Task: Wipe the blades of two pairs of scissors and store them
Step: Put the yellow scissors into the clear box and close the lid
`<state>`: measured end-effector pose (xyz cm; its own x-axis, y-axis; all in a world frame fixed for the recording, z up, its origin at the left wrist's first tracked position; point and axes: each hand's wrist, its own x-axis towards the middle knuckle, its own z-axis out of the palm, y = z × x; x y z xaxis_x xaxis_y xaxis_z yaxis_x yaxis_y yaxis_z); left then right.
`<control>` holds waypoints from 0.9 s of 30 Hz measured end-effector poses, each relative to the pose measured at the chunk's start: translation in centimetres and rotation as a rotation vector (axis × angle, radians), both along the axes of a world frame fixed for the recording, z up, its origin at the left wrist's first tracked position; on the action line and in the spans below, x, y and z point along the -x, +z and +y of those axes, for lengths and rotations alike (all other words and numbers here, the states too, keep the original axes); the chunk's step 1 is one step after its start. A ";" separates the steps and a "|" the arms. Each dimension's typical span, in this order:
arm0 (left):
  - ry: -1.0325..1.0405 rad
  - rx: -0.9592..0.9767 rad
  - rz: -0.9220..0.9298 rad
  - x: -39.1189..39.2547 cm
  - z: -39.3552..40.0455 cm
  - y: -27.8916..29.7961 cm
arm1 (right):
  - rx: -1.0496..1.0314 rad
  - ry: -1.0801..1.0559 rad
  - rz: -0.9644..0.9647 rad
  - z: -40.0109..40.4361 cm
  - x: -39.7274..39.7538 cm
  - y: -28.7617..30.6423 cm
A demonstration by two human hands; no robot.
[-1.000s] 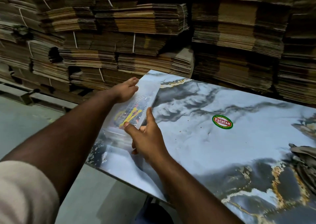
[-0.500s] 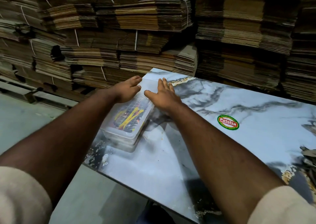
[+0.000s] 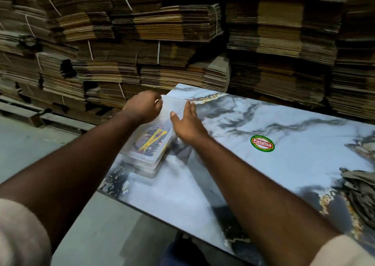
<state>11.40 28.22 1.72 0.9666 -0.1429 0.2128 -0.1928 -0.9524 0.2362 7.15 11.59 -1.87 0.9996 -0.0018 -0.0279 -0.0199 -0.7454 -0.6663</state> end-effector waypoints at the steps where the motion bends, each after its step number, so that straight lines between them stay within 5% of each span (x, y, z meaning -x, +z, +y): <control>1: 0.004 0.017 0.038 0.4 0.1 0.1 | -0.031 0.018 -0.050 0.3 2.0 -0.5; 5: -0.113 -0.041 0.244 2.6 0.2 -0.1 | -0.050 0.193 -0.193 1.8 9.4 -3.3; 17: -0.262 -0.140 0.280 2.1 0.3 -1.5 | 0.105 0.157 -0.348 2.2 11.4 -3.0; 23: -0.223 -0.086 0.216 3.1 0.2 -1.1 | 0.155 0.168 -0.291 1.8 11.4 -1.6; 27: -0.206 -0.060 0.096 4.6 -0.7 0.2 | -0.038 0.198 -0.219 -0.1 10.7 0.3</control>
